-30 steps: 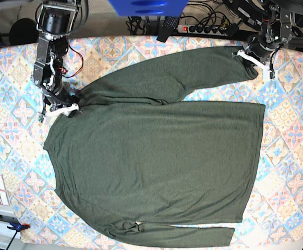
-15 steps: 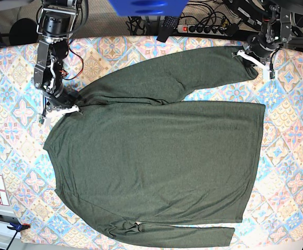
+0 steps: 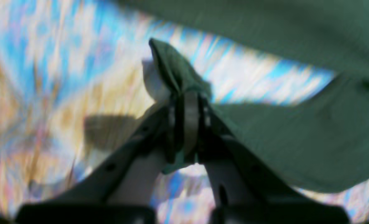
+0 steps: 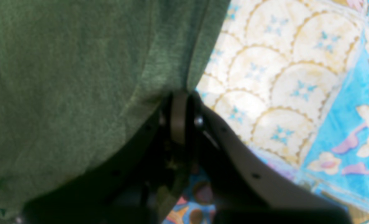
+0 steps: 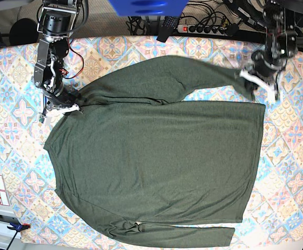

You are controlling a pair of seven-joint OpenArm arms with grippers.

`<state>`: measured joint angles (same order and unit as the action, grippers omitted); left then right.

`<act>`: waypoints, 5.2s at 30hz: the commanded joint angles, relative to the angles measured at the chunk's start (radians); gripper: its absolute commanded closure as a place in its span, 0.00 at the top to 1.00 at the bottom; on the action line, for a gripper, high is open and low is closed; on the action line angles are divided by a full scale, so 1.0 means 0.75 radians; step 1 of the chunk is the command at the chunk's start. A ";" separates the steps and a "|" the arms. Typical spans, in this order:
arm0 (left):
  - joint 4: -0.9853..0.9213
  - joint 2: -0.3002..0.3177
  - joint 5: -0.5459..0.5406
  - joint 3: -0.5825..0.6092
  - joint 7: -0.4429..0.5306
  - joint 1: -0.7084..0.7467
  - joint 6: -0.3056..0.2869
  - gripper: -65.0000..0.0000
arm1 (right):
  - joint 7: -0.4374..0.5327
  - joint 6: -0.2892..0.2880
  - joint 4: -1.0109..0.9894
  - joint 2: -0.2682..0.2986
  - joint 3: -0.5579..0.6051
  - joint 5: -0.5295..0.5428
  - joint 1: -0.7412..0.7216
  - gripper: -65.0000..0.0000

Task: Fold the T-shirt properly
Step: 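Pull both shoulder edges toward the hem, folding the shirt over, then drag both held edges back toward the collar, stretching the shirt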

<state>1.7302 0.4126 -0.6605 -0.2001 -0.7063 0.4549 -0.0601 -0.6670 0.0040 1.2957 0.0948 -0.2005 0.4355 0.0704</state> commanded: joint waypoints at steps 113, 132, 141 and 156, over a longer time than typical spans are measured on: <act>-0.628 -0.036 0.176 -0.078 0.018 -0.520 0.003 0.56 | 0.144 -0.004 0.019 -0.005 -0.049 0.003 -0.218 0.00; -0.772 -0.119 0.176 0.170 0.153 -0.642 -0.001 0.37 | 0.144 -0.004 0.019 -0.005 -0.049 0.003 -0.218 0.00; -0.763 -0.105 0.168 0.163 0.153 -0.632 -0.003 0.00 | 0.142 -0.004 0.019 -0.005 -0.057 0.003 -0.218 0.00; -0.373 0.061 0.166 0.161 0.153 -0.243 -0.005 0.00 | 0.135 -0.004 0.256 0.001 -0.084 0.003 0.052 0.00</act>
<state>1.4357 0.4385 -0.5426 -0.0704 -0.6014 0.2726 -0.0738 -0.5911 0.0029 1.4635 0.0834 -0.2527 0.4335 0.1177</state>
